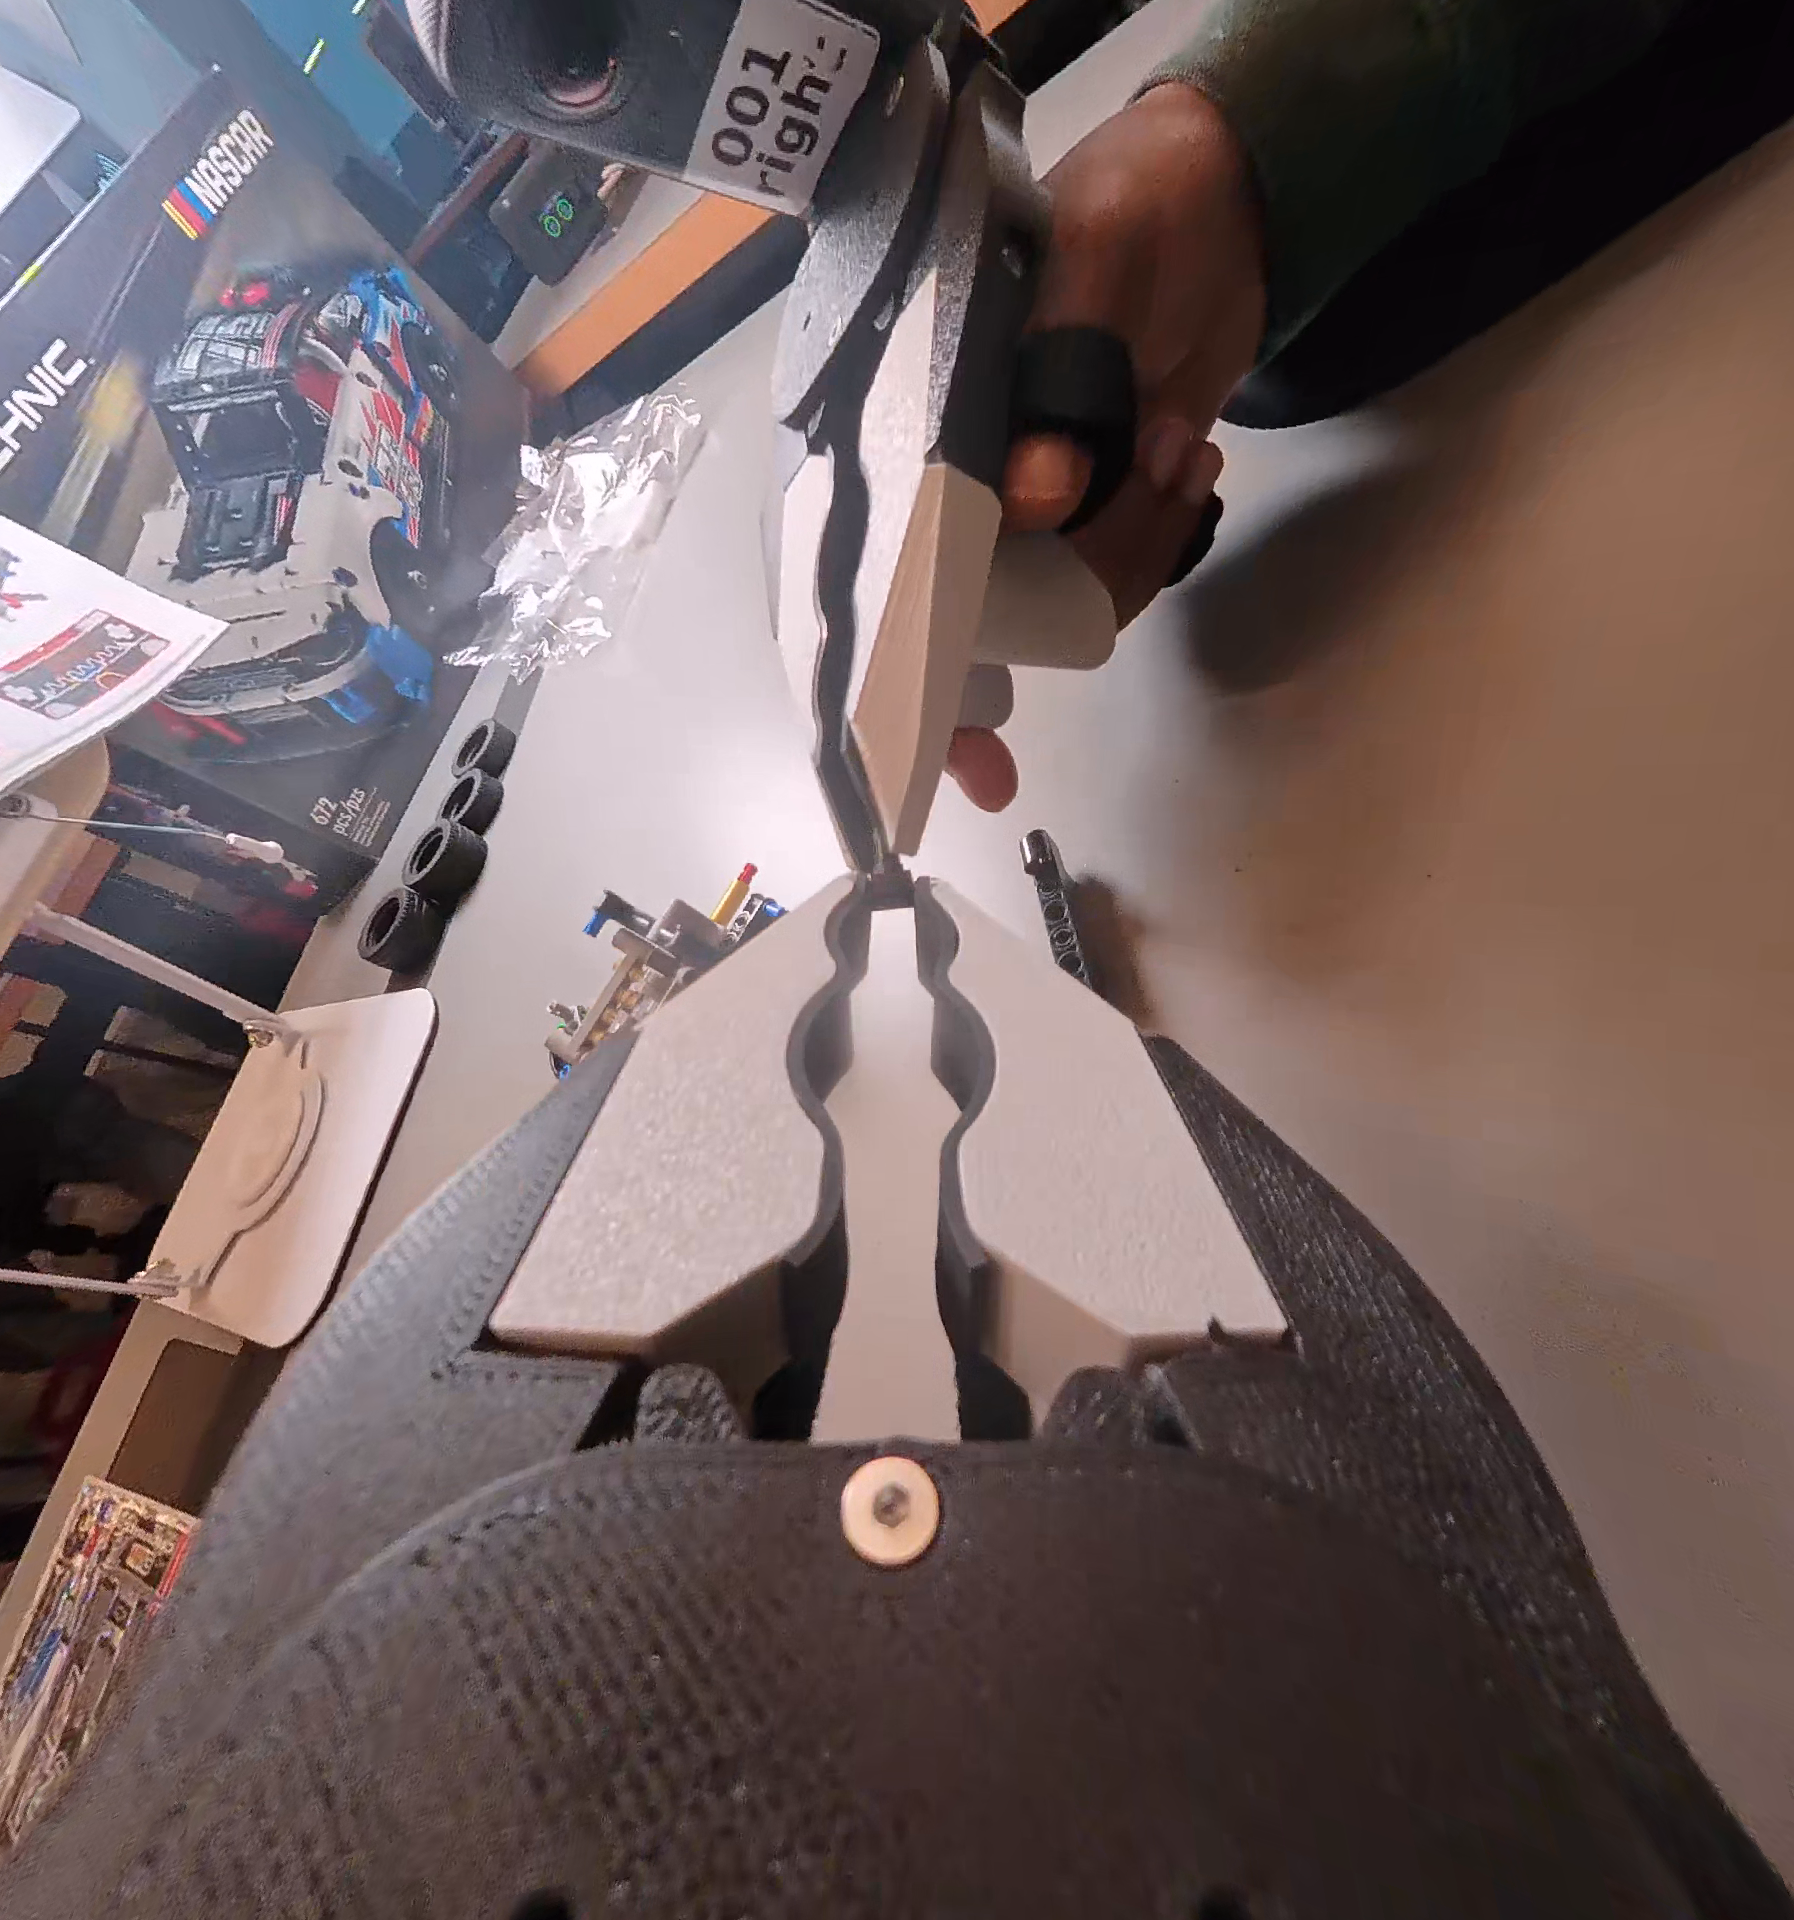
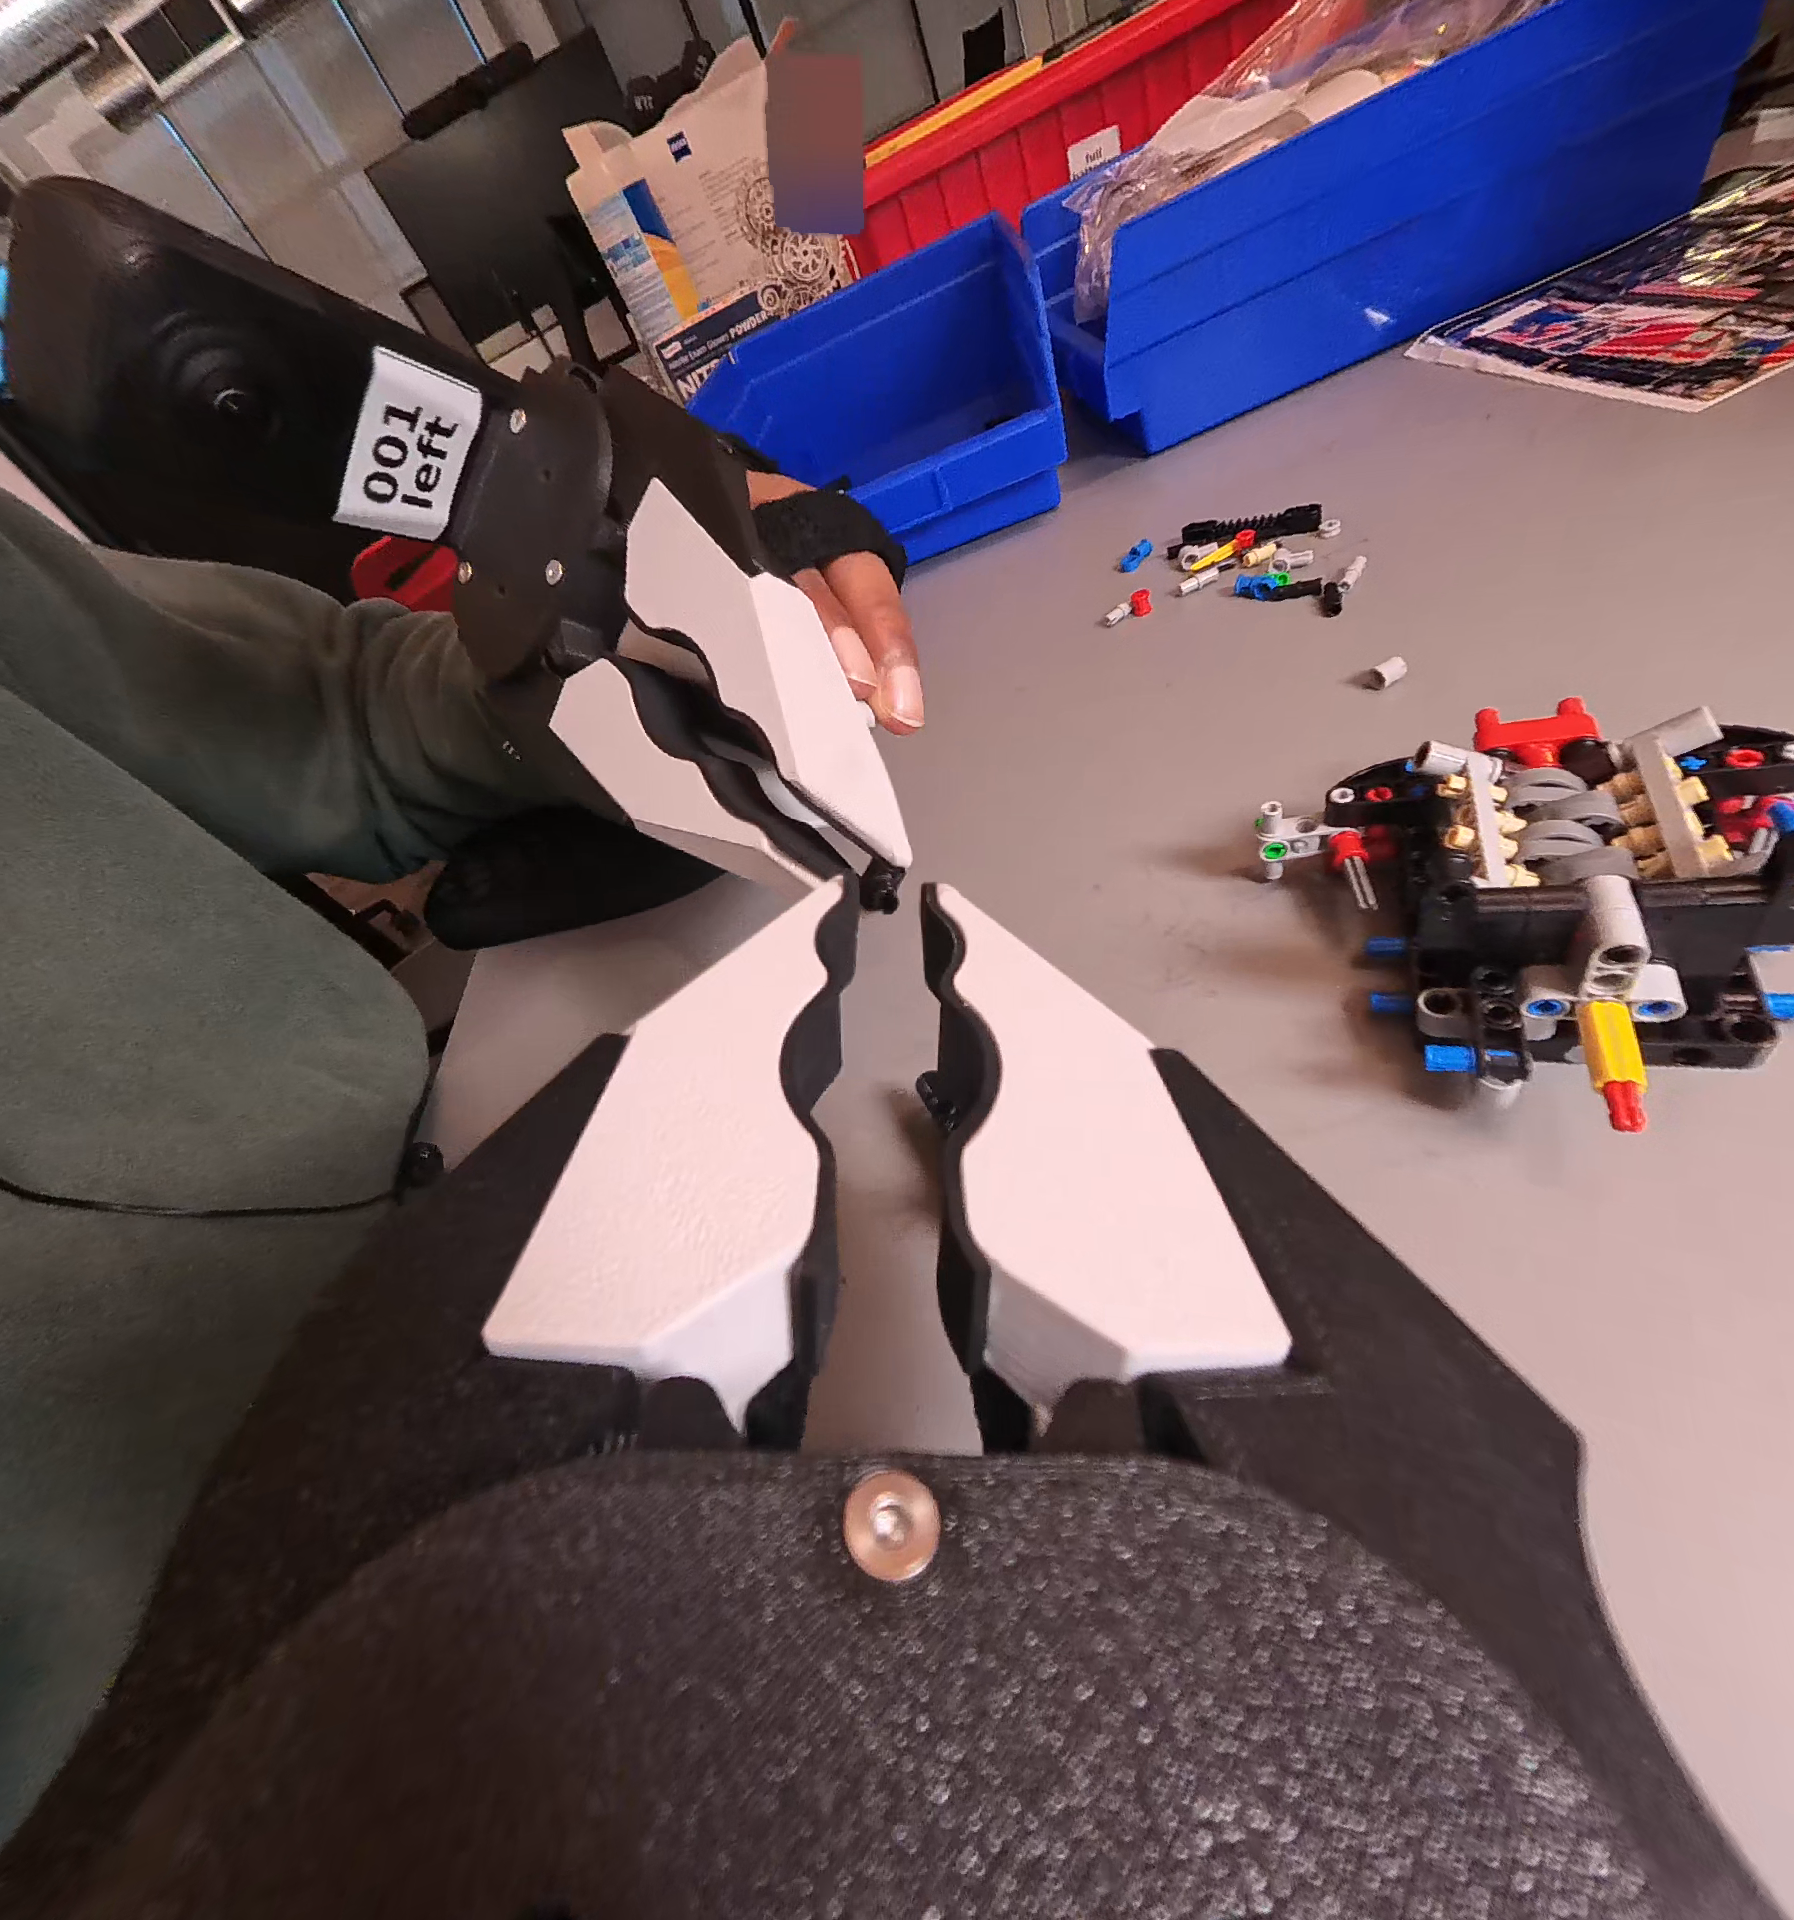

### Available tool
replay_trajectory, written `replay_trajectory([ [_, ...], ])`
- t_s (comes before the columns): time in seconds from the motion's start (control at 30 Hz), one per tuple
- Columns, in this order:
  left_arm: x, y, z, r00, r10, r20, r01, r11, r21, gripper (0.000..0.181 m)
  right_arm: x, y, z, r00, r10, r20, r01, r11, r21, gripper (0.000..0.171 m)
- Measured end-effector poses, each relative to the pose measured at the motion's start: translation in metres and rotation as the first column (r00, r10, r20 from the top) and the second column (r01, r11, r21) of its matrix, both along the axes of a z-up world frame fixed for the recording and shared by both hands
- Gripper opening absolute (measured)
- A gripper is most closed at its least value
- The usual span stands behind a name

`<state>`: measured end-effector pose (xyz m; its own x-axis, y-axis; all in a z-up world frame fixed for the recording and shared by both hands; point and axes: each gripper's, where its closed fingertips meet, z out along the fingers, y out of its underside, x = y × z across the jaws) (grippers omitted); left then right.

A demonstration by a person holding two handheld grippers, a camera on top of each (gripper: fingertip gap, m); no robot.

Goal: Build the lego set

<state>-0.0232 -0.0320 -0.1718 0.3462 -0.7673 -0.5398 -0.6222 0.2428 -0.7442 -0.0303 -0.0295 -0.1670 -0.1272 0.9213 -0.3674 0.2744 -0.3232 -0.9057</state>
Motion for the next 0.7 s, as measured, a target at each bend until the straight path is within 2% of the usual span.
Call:
replay_trajectory([
  [0.13,0.002,-0.001,0.001,1.0,-0.002,0.003,0.002,1.0,0.006,0.006,0.001,-0.002,0.002,1.0,0.016,-0.008,-0.016,1.0,0.008,0.003],
  [0.23,0.003,-0.002,0.008,0.993,-0.011,0.121,0.019,0.998,-0.067,0.008,0.002,-0.003,0.008,0.998,0.026,-0.053,-0.022,0.997,0.067,0.003],
  [0.3,0.004,-0.006,0.021,0.949,-0.017,0.316,0.089,0.973,-0.214,0.013,0.004,-0.007,0.02,0.989,0.053,-0.135,-0.033,0.989,0.143,0.003],
  [0.4,0.0,-0.01,0.04,0.835,0.012,0.55,0.247,0.885,-0.395,0.014,0.008,-0.012,0.039,0.966,0.078,-0.246,-0.011,0.965,0.261,0.003],
  [0.53,0.004,-0.018,0.047,0.767,0.01,0.641,0.36,0.821,-0.443,0.014,0.01,-0.018,0.047,0.948,0.098,-0.303,0.008,0.944,0.331,0.003],
  [0.7,0.01,-0.023,0.052,0.724,0.008,0.689,0.425,0.782,-0.455,0.007,0.01,-0.024,0.05,0.938,0.12,-0.324,0.01,0.928,0.372,0.003],
])
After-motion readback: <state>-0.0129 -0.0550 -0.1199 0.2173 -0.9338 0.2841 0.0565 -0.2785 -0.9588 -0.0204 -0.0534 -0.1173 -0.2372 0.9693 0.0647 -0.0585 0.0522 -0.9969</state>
